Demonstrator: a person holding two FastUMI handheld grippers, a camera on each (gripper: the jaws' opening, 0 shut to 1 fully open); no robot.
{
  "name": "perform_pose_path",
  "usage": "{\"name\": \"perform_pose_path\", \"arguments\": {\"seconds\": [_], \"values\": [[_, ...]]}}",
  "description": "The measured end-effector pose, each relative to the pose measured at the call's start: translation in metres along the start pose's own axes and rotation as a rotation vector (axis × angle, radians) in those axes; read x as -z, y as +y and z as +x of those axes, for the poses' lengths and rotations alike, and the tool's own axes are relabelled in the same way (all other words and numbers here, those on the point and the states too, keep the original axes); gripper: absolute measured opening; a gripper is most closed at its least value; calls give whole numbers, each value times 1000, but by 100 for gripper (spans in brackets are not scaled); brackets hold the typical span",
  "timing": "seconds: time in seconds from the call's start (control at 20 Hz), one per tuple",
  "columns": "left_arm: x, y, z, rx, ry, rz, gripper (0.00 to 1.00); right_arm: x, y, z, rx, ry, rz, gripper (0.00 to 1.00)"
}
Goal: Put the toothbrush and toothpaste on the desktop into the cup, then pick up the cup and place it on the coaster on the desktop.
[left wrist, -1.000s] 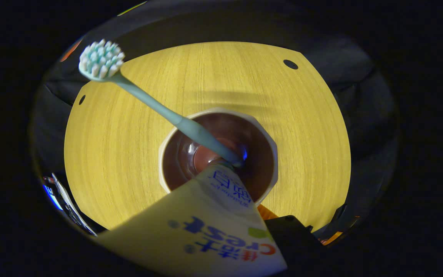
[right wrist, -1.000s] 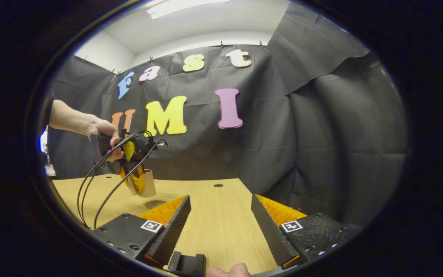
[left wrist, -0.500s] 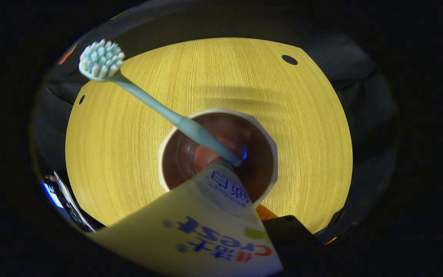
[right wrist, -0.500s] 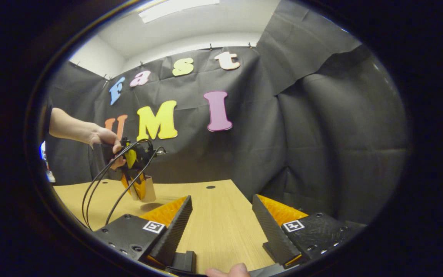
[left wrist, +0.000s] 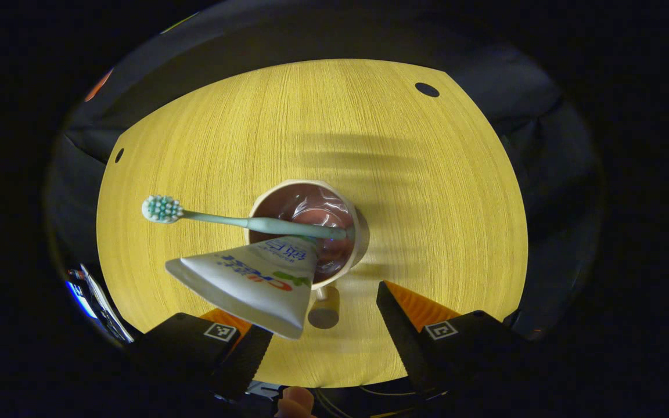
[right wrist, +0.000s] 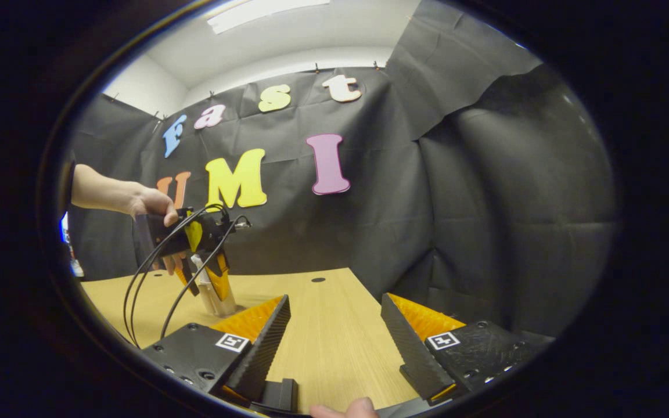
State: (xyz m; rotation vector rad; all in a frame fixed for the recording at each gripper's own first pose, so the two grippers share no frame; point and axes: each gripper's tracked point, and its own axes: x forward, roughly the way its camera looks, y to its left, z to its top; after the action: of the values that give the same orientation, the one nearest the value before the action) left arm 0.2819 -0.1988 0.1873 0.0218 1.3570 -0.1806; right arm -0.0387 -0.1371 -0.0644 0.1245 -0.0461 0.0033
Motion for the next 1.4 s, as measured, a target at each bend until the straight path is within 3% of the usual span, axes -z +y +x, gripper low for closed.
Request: {"name": "perform_pose_path", "arguments": {"seconds": [0.05,0.35,0.45,0.55,0.7,0.75,0.9,1.0,1.1,1.25,1.3,1.4], "values": [[1,0,-4,4,-2,-6,100,-1,1,1,1,-2,-5,99],[13,11,-49,53,-116,-41,100,-2,15,8,-6,15,-4,95],[5,25,-77,51,-240,2,100,-8,23,15,-14,12,-2,95],[-8,39,-104,63,-439,17,100,-19,27,29,9,-1,-1,95],[-9,51,-145,133,-668,-55,100,-33,50,44,-11,5,-4,95],[-13,58,-162,124,-766,-65,100,-39,58,47,-19,0,-12,95],[-23,96,-212,-18,-1067,-68,100,-59,82,53,-47,-35,-28,95],[-24,110,-229,-67,-1216,-89,99,-61,97,54,-63,-43,-29,95],[-33,107,-231,-80,-1291,-101,98,-56,103,56,-62,-36,-48,92],[-33,120,-225,-177,-1364,-57,98,-56,106,55,-46,-36,-52,95],[-34,123,-222,-181,-1378,-58,98,-60,103,56,-27,-45,-55,95],[-17,117,-213,-111,-1378,-70,98,-64,102,57,-7,-57,-67,95]]}}
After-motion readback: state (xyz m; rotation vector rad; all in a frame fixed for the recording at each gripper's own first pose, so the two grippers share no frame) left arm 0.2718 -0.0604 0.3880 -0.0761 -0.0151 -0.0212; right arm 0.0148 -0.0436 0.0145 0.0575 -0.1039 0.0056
